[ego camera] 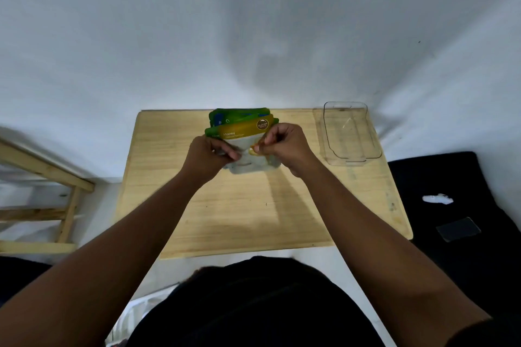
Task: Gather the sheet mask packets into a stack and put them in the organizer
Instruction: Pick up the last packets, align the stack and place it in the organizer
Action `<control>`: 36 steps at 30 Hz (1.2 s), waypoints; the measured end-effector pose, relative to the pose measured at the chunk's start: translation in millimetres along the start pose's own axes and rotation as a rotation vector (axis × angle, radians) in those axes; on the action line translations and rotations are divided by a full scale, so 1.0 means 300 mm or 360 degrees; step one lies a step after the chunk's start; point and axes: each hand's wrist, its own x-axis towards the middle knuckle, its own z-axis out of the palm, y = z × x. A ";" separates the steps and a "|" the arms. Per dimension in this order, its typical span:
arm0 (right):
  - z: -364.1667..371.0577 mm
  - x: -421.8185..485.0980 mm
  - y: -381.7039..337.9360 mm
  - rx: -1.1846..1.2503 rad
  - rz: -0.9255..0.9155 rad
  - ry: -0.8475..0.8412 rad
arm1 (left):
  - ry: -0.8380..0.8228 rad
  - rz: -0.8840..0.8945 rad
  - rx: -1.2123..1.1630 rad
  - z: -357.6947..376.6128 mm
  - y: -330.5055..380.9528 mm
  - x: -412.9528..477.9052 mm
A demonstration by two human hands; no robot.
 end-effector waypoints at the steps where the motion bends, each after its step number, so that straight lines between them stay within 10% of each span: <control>1: 0.000 0.018 0.016 -0.0051 -0.0036 0.0030 | 0.0072 0.0011 0.0036 0.011 -0.017 0.013; 7: -0.006 0.102 0.168 -0.0167 -0.0222 0.0203 | 0.0294 0.0242 0.0211 0.097 -0.146 0.072; 14: -0.014 0.154 0.399 -0.0189 -0.0181 0.0335 | -0.0048 0.0068 0.0461 0.189 -0.303 0.134; 36: -0.046 0.158 0.396 -0.0378 -0.0328 0.0358 | -0.0046 0.0265 0.0475 0.205 -0.268 0.154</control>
